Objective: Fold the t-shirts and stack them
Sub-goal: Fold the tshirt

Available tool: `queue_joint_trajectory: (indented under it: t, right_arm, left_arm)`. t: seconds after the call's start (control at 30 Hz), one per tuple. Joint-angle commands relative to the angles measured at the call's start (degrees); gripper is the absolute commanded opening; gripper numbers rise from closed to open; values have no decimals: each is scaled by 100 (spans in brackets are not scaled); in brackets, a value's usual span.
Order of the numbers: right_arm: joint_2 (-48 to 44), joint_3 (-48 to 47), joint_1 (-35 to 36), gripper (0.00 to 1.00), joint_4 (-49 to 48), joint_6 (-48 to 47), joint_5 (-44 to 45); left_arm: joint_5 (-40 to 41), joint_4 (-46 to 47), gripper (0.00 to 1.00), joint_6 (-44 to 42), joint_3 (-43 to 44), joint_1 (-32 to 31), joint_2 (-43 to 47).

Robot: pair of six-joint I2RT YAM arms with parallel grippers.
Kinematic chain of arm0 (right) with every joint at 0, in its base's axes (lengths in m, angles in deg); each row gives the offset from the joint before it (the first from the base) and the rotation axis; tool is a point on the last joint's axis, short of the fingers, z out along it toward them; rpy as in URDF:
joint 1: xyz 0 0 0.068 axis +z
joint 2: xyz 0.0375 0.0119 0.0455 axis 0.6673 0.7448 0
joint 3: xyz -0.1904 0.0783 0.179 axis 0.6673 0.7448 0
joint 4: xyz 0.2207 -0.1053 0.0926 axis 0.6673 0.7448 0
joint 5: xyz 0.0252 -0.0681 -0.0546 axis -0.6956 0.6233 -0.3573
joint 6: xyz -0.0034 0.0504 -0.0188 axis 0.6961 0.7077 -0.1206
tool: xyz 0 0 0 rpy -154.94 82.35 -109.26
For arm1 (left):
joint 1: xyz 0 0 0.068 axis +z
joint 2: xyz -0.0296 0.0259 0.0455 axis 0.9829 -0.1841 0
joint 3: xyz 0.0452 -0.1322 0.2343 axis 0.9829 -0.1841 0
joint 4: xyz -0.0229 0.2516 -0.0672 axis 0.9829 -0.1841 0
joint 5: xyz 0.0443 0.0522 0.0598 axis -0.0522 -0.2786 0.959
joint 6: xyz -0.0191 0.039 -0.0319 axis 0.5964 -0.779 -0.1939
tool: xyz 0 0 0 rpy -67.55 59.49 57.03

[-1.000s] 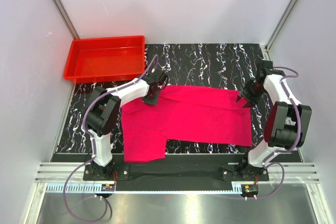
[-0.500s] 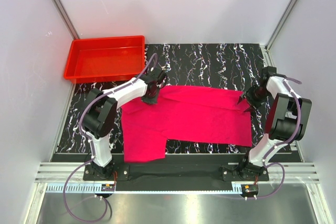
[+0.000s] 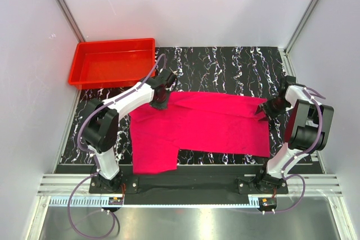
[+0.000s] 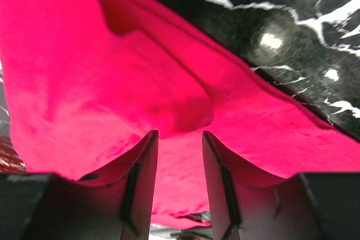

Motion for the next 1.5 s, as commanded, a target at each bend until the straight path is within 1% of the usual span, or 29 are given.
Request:
queue_joint_trajectory:
  t: [0.0, 0.13, 0.33, 0.47, 0.5, 0.53, 0.63, 0.73, 0.8, 0.83, 0.87, 0.97, 1.03, 1.17, 1.27, 1.3, 1.43, 1.47]
  right_arm:
    - [45, 11, -56, 43, -129, 322, 297]
    - [45, 29, -56, 42, -164, 357, 481]
    - [203, 55, -65, 43, -172, 462, 368]
    - [247, 64, -65, 38, -251, 533, 446]
    - [282, 47, -65, 26, -252, 533, 438]
    - [309, 20, -65, 20, -243, 515, 446]
    - [291, -146, -65, 6, -129, 436, 577]
    - [125, -462, -65, 3, 134, 200, 911]
    - [63, -831, -65, 0, 380, -116, 1175]
    - [54, -963, -65, 0, 468, -222, 1367]
    - [37, -1156, -65, 0, 539, -467, 1413]
    - [19, -1298, -56, 0, 601, -828, 1440]
    - [1, -1150, -56, 0, 479, -908, 1318]
    - [-78, -273, -56, 1, 30, -944, 808]
    - [-139, 89, -56, 2, -224, -978, 605]
    - [-139, 134, -56, 2, -243, -996, 587]
    - [-96, 213, -56, 5, -313, -1040, 438]
    - [-95, 231, -56, 6, -348, -1040, 420]
  left_arm:
    - [-165, -55, 0, -74, 225, -16, 414]
    - [-262, -90, 0, -74, 198, -43, 528]
    - [-236, -222, 0, -92, 330, -78, 563]
    - [-280, -240, 0, -136, 339, -104, 625]
    - [-280, -275, 0, -144, 347, -113, 625]
    - [-297, -275, 0, -153, 348, -122, 617]
    - [-306, -310, 0, -162, 339, -148, 660]
    - [-359, -415, 0, -179, 409, -183, 669]
    - [-455, -503, 0, -206, 453, -201, 652]
    - [-499, -530, 0, -232, 470, -201, 669]
    - [-578, -565, 0, -241, 462, -210, 678]
    - [-788, -635, 0, -241, 409, -227, 704]
    - [-930, -705, 0, -224, 356, -245, 722]
    - [-1255, -793, 0, -162, 216, -324, 731]
    - [-1255, -872, 0, -109, 102, -420, 792]
    - [-1403, -899, 0, -109, 58, -438, 827]
    - [-1440, -917, 0, -56, -162, -509, 854]
    - [-1597, -899, 0, -56, -249, -526, 836]
